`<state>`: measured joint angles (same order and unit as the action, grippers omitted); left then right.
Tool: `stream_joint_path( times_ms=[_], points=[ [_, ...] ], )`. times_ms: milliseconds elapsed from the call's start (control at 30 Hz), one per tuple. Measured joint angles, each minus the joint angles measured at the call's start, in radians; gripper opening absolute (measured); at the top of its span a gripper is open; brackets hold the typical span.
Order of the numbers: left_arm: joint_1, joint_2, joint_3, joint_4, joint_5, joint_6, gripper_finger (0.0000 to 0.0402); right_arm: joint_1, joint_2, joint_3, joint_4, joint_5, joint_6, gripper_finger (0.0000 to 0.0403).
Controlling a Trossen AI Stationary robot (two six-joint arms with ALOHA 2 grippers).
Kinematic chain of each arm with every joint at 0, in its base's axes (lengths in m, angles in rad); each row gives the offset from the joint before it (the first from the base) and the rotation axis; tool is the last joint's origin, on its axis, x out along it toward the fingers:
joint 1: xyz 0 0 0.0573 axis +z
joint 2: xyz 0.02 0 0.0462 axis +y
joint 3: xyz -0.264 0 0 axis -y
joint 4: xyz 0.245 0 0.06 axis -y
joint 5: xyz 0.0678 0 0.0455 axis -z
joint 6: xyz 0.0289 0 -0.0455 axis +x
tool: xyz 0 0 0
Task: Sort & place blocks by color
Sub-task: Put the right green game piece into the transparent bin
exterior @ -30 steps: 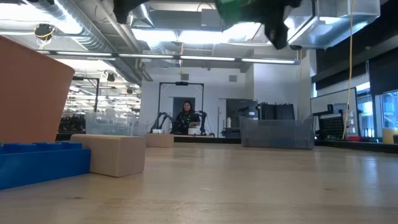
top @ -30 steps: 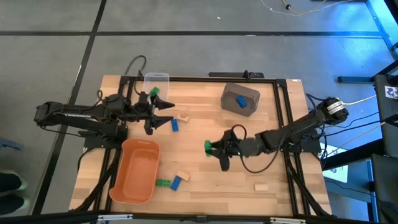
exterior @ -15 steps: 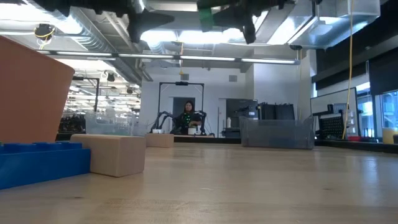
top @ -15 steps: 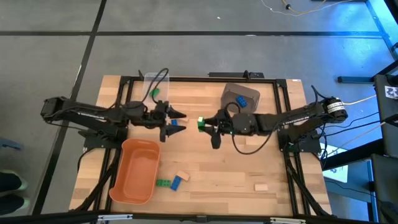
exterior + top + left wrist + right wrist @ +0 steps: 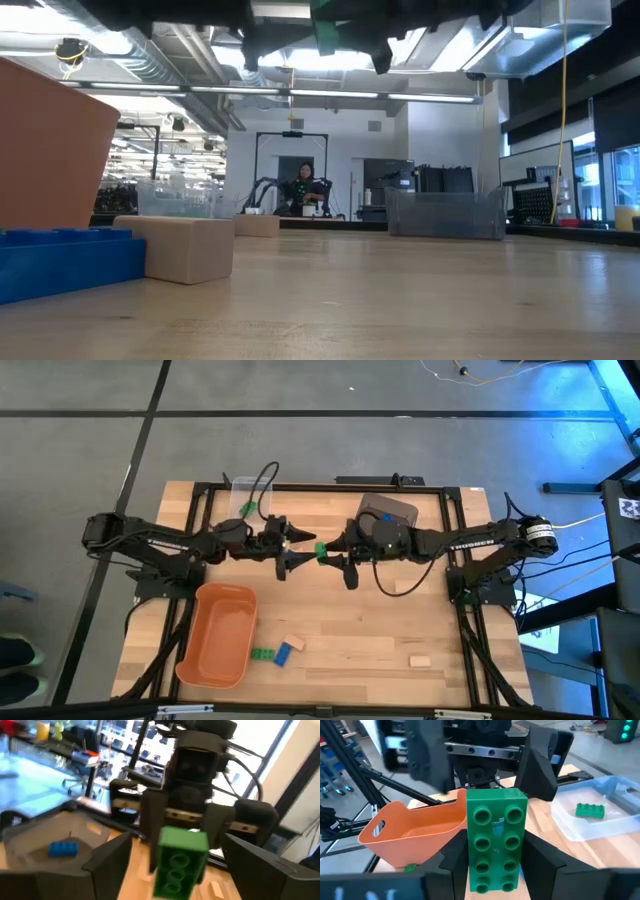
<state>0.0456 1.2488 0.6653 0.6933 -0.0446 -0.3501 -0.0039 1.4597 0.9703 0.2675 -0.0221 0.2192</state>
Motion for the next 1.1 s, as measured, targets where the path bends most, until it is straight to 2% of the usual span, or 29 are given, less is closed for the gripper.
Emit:
stream_joint_path(
  times_ms=[200, 567, 767, 1100],
  points=[
    [0.0, 0.074, 0.074, -0.007, 0.012, 0.054, 0.03, -0.026, 0.0, 0.0, 0.006, -0.026, -0.019, 0.0139],
    [0.001, 0.076, 0.079, -0.039, 0.02, 0.039, 0.029, -0.033, 0.0, 0.0, 0.044, -0.025, -0.022, 0.0139],
    [0.008, 0.074, 0.079, -0.03, -0.02, 0.039, 0.0243, -0.033, 0.0, 0.0, 0.034, -0.025, -0.021, 0.0139],
    [0.029, 0.049, 0.08, -0.016, 0.013, 0.062, 0.0142, -0.033, 0.0, 0.001, 0.014, -0.022, -0.014, 0.0139]
  ],
)
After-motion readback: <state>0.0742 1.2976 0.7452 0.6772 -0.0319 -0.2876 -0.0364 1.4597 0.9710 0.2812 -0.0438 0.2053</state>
